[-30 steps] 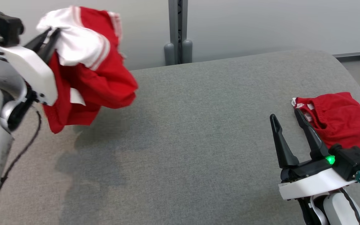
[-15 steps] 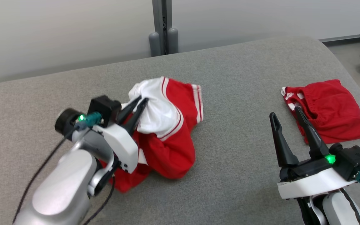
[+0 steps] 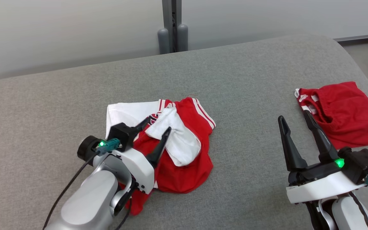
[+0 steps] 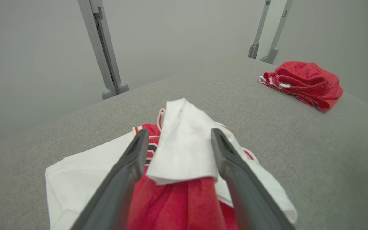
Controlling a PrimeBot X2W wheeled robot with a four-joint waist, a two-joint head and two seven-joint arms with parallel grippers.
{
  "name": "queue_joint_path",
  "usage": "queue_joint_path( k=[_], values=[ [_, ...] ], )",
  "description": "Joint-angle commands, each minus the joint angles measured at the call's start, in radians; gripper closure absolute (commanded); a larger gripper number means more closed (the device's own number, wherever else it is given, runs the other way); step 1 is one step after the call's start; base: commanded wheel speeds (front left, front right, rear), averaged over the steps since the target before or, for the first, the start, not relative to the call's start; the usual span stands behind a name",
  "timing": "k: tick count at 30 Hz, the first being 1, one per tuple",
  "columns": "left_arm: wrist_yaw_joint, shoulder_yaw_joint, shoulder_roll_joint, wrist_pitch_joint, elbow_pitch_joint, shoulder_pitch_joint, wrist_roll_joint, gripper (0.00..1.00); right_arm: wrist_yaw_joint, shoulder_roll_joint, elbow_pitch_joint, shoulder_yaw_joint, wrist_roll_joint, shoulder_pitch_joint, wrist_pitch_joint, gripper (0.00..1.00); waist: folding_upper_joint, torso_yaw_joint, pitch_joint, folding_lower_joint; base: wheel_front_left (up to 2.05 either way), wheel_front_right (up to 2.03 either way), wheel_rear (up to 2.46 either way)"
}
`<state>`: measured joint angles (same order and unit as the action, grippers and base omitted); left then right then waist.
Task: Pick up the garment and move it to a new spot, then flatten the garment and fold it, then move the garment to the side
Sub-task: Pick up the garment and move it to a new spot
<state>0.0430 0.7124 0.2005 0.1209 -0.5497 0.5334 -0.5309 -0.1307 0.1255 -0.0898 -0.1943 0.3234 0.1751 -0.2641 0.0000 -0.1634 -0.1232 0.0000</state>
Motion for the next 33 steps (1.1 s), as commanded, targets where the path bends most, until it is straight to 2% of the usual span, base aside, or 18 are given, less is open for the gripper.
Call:
queue_joint_path(
  k=[1,9,13,19,23,26,29,33],
  values=[
    [0.003,-0.015,0.008,0.023,-0.005,0.019,-0.007,0.0,0.0,0.007,-0.006,0.003,0.0,0.0,0.0,0.0,0.0,0.013,0.011,0.0,0.0,0.0,0.0],
    [-0.036,-0.082,0.066,0.088,0.069,0.011,-0.026,0.0,0.0,0.005,-0.001,0.008,-0.006,-0.024,0.0,0.0,0.0,0.039,0.039,0.0,0.0,0.0,0.0],
    [-0.087,-0.143,0.115,0.117,0.16,-0.036,-0.034,0.0,0.0,0.006,0.013,0.008,-0.002,-0.037,0.0,0.0,0.0,0.051,0.051,0.0,0.0,0.0,0.0],
    [-0.184,-0.24,0.187,0.139,0.325,-0.171,-0.026,0.0,0.0,0.011,0.028,0.027,0.008,-0.057,0.0,0.0,0.0,0.068,0.06,0.0,0.0,0.0,0.0],
    [-0.229,-0.313,0.209,0.144,0.405,-0.272,-0.028,0.0,0.0,-0.003,0.035,0.067,0.01,-0.078,0.0,0.0,0.0,0.083,0.063,0.0,0.0,0.0,0.0],
    [-0.246,-0.363,0.193,0.144,0.456,-0.344,-0.012,0.0,0.0,-0.01,0.042,0.087,0.006,-0.091,0.0,0.0,0.0,0.089,0.062,0.0,0.0,0.0,0.0],
    [-0.256,-0.418,0.152,0.145,0.491,-0.412,-0.004,0.0,0.0,-0.015,0.041,0.09,0.002,-0.096,0.0,0.0,0.0,0.089,0.06,0.0,0.0,0.0,0.0],
    [-0.24,-0.488,0.076,0.145,0.533,-0.506,0.023,0.0,0.0,-0.023,0.038,0.092,0.007,-0.101,0.0,0.0,0.0,0.088,0.059,0.0,0.0,0.0,0.0]
  ],
)
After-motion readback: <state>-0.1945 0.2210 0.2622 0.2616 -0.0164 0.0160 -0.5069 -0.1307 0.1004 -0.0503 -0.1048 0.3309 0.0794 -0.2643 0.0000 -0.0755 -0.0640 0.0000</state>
